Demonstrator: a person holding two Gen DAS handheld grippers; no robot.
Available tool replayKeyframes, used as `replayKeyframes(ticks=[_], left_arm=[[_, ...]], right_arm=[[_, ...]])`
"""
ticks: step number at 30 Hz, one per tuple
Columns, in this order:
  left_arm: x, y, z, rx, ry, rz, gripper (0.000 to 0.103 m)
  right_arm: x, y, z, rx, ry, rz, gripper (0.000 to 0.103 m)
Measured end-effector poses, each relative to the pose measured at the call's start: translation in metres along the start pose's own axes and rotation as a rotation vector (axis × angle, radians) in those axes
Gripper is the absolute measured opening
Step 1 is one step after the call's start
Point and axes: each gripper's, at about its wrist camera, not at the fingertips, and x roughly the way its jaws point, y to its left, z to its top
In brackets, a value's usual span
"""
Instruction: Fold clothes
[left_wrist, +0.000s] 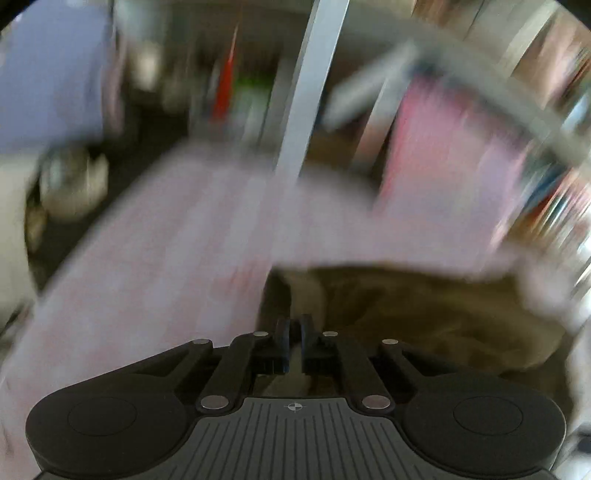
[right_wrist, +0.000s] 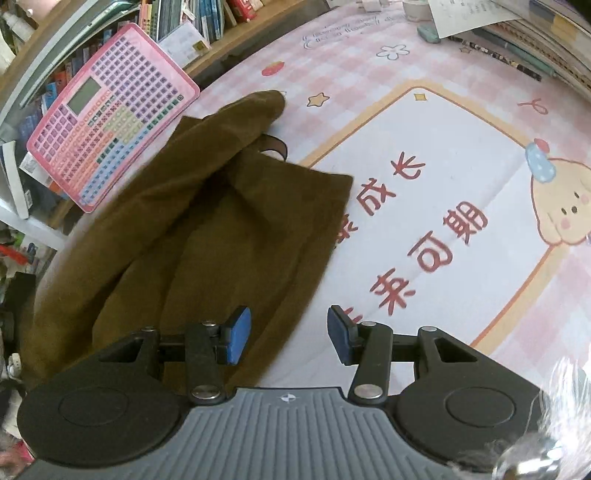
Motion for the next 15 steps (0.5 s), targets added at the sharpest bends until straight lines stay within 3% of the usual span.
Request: replayKeyframes(ticks=[2,5,11,15], left_arm=[[0.012,0.009,-0.007,-0.054,0.017,0.030,0.009],[-0.007,0.016,-0.009,-0.152,-0.048,0.033,0.022],[-0.049,0.022,-0.030,-0.155,-0.116,0.014,0.023],[-0.071,0.020,-0.047,-0.185,-0.126,0.007,0.024]], right_arm=[[0.000,-0.002,0.005,-0.015,-0.008,-0.012,0.045],[-0.001,-0.005,0.015,-0.051,-0.031,-0.034,0.045],[0.007,-0.014,0.034,-0.132,-0.067,-0.116,0.045],[0.014,-0.014,0.042,-0.154,-0.060,-0.117,0.047]])
